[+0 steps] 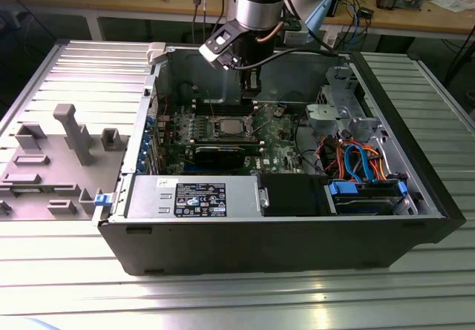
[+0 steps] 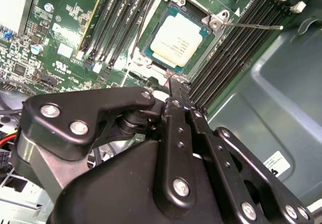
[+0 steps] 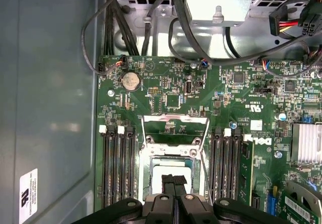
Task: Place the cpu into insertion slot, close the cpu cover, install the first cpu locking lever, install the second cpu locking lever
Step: 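Close the cpu cover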
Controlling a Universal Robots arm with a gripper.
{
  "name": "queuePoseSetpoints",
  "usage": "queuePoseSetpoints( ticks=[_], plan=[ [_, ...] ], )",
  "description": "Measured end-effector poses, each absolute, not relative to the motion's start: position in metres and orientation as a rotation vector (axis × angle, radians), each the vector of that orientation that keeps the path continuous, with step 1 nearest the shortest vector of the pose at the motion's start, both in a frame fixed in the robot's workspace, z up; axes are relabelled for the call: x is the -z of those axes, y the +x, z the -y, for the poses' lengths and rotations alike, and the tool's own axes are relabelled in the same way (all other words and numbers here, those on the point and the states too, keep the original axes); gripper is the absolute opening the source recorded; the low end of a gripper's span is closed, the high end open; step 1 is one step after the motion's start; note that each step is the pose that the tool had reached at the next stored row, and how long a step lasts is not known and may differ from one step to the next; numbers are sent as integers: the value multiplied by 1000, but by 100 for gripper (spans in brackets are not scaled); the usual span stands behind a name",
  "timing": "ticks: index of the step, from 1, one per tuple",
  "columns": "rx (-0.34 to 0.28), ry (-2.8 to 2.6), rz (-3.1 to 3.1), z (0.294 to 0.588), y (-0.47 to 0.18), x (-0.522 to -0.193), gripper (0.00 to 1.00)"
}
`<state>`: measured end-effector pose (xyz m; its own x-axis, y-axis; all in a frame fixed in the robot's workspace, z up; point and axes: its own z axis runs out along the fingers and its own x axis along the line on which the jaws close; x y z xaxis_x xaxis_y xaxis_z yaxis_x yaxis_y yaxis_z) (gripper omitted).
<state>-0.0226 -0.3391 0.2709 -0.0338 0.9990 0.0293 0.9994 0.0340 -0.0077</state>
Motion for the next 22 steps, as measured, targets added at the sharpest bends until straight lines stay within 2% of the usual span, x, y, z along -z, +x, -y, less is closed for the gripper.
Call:
queuePoseSetpoints(
  ticks=[22],
  plan=[
    [19, -2167, 2242, 339, -19, -273, 11]
  ],
)
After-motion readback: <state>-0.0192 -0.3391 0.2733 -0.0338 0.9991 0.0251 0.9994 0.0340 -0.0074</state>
